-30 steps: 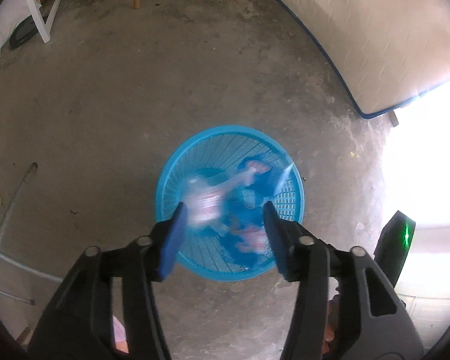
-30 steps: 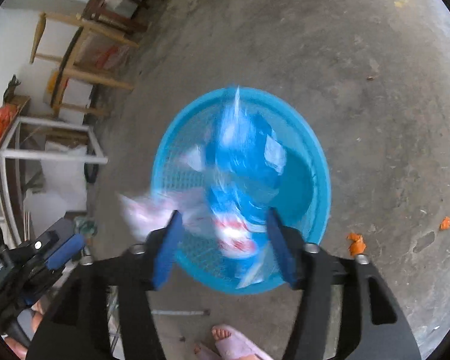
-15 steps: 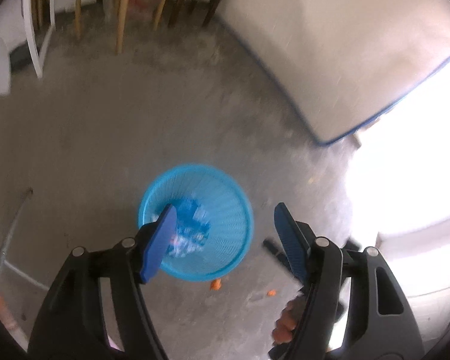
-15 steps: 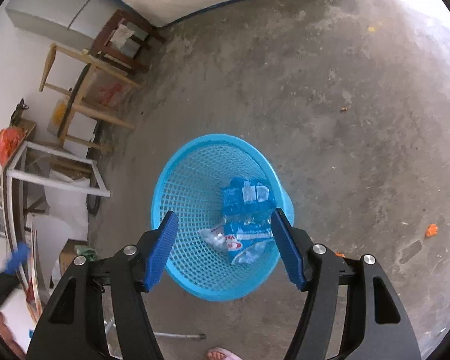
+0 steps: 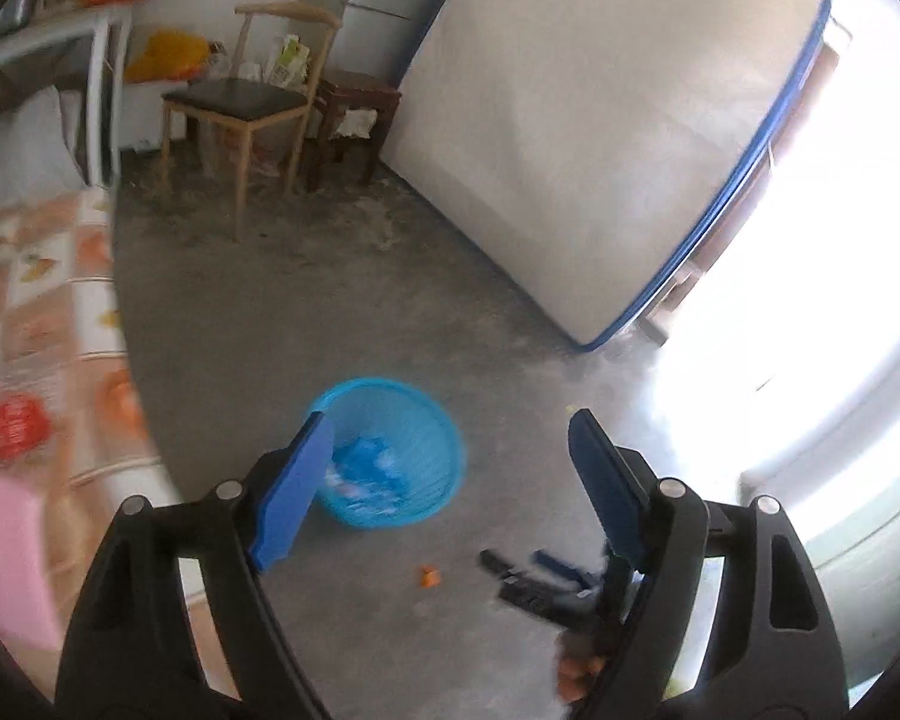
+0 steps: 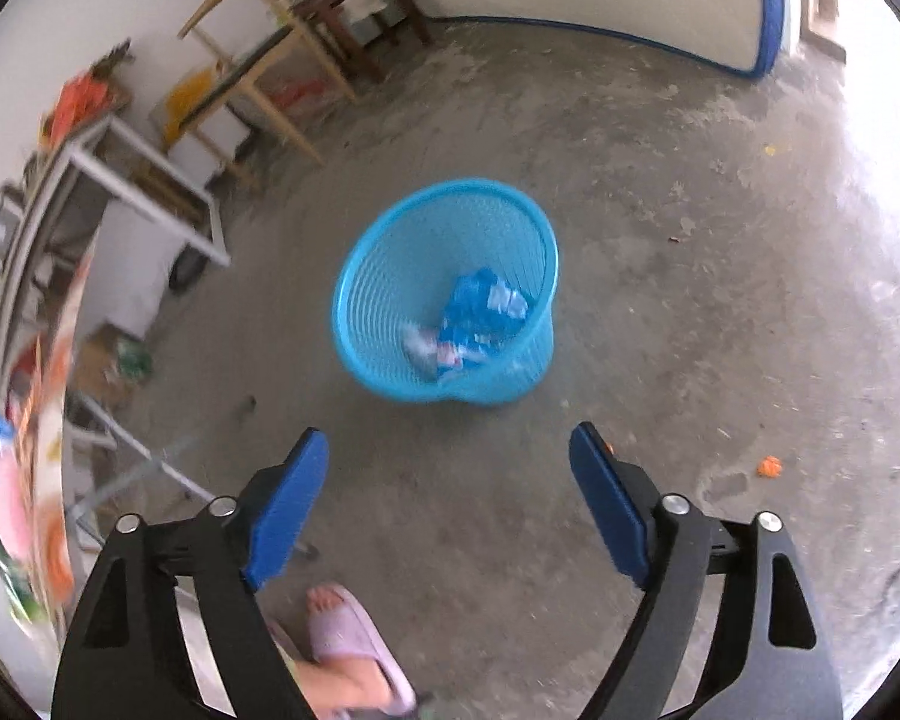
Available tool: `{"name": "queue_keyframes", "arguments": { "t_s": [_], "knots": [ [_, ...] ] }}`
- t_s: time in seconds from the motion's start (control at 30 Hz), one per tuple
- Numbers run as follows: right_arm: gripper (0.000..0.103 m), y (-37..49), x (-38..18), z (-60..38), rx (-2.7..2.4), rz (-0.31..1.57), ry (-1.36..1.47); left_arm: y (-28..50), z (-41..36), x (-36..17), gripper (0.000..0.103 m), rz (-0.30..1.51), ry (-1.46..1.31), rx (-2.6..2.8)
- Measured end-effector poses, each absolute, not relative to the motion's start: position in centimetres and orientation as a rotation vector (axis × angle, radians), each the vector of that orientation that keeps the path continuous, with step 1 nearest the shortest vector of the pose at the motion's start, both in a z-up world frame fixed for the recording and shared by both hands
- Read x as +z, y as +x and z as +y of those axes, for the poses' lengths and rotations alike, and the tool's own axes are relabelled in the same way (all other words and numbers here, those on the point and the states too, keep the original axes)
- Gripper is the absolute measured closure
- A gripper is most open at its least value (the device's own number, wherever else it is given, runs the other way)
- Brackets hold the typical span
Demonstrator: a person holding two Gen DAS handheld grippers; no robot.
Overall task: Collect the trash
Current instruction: 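Move both tools back to the table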
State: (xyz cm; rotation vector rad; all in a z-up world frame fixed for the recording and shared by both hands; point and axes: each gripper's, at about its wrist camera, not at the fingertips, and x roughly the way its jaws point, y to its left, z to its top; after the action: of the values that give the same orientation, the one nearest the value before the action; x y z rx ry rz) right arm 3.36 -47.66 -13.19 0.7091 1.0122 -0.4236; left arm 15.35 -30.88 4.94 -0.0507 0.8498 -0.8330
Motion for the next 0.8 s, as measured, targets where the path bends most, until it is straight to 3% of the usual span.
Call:
{"name": "queue_keyframes", "arguments": {
  "t_s": [0.17,0.3,0.47,0.6,0.8],
  "knots": [
    [0.014,5.0,-9.4,-43.5,-0.411,1.013,0.517,12.4,-24.0,4.4,0.012,0.787,0.018,-0.776],
    [0.007,7.2,-4.8,-39.5,-0.434,0.946,0.294,11.4,-18.2,3.4,0.009,0.779,0.071,-0.656],
    [0.007,9.4,1.0,-32.7,-0.406,0.799,-0.005,10.7,-10.4,1.6,0.009,0.829,0.019,-0.506],
    [0.007,10.4,4.2,-28.5,-0.306,0.703,-0.084,10.0,-5.8,1.2,0.009,0.819,-0.073,-0.445],
    [0.007,10.5,7.2,-25.1,-0.068,0.602,0.047,9.8,-2.7,0.6,0.009,0.756,-0.123,-0.426]
  ]
}}
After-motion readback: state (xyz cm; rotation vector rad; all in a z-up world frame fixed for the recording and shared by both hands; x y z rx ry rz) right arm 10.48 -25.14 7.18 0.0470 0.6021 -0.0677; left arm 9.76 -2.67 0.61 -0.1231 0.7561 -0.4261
